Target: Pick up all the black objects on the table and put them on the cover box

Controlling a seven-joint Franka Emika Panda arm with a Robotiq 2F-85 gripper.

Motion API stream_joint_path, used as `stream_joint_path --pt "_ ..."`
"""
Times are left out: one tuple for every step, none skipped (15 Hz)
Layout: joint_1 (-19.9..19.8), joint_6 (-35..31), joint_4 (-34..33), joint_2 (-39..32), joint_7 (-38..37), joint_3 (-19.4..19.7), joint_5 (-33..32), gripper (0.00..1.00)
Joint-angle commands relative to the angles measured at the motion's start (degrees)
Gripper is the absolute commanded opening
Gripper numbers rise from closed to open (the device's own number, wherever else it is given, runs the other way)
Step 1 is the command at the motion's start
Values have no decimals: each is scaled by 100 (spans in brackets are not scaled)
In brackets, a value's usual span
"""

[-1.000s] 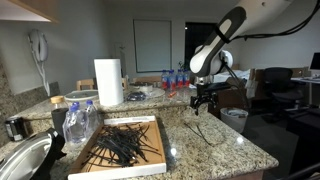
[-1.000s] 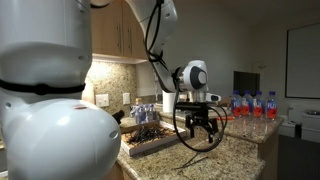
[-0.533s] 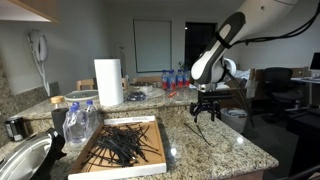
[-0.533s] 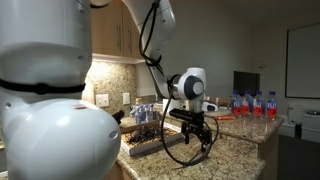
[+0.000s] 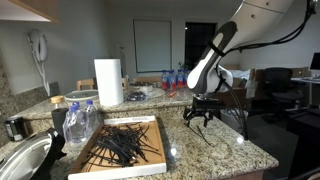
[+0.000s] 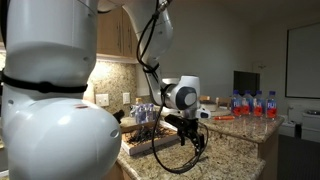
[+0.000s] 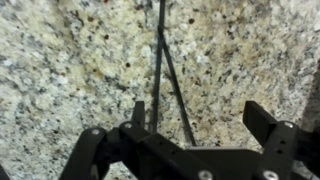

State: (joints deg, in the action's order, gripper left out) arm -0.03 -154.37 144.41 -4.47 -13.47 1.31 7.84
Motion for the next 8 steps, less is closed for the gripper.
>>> stream_joint_path --pt "83 -727 34 -149 28 -77 -131 100" --pt "77 -792 -36 -236 17 -58 -171 100" --pt "75 -863 -69 -301 24 -27 -206 100" --pt "65 -886 -92 -357 38 3 -244 100" --pt "68 -944 -88 -391 51 24 -280 100" --pt "81 -1027 -87 -432 33 64 -370 100" --pt "69 -1045 -116 -479 71 71 -350 100" --pt "63 -1051 -150 -526 65 104 -376 100"
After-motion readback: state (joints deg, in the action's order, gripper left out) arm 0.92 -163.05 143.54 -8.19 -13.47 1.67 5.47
